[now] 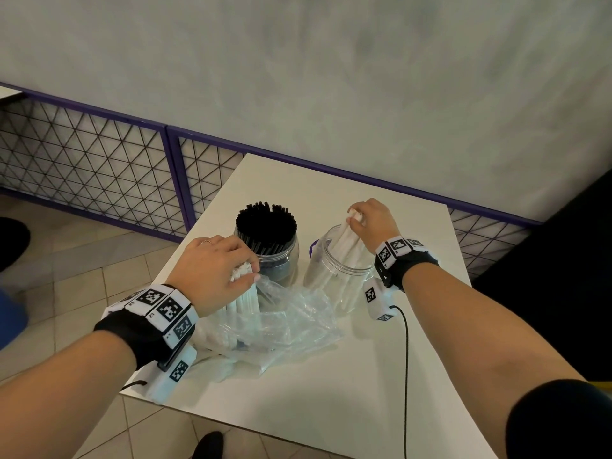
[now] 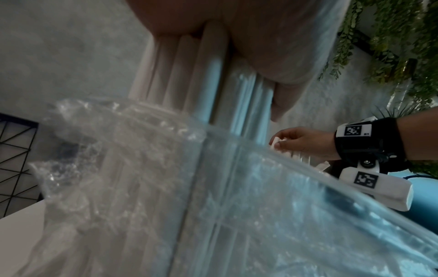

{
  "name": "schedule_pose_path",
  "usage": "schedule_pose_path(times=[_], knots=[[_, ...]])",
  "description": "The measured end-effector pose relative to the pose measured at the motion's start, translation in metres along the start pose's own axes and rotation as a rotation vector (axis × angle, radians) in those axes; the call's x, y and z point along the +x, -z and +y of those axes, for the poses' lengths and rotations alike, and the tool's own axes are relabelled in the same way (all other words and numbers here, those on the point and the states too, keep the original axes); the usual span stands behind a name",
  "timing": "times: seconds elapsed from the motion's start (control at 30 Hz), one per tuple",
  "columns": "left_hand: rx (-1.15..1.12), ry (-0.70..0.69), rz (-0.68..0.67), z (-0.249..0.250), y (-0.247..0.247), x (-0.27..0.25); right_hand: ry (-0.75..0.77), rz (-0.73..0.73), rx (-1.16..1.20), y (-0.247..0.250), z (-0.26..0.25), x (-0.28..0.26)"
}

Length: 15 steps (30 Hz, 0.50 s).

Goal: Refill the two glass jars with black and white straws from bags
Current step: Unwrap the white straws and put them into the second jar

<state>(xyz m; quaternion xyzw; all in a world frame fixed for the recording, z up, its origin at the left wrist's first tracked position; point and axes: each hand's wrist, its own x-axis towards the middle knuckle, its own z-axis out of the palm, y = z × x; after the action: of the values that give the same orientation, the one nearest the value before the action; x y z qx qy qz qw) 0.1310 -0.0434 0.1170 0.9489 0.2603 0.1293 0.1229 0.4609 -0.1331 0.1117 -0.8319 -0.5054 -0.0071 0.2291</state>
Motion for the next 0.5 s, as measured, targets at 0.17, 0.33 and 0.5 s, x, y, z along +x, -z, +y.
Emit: schedule_pose_path(times=[0.17, 0.33, 0.5], knots=[[0.01, 0.004, -0.004, -0.001, -0.001, 0.001, -0.068, -0.006, -0.063, 0.005, -0.003, -0.008], [0.017, 0.005, -0.008, -0.001, 0.0, 0.001, -0.037, 0.182, 0.111, 0.019, -0.003, -0.023], [0.021, 0.003, -0.014, 0.0, 0.001, 0.001, -0.13, 0.172, 0.164, 0.042, -0.002, -0.058]])
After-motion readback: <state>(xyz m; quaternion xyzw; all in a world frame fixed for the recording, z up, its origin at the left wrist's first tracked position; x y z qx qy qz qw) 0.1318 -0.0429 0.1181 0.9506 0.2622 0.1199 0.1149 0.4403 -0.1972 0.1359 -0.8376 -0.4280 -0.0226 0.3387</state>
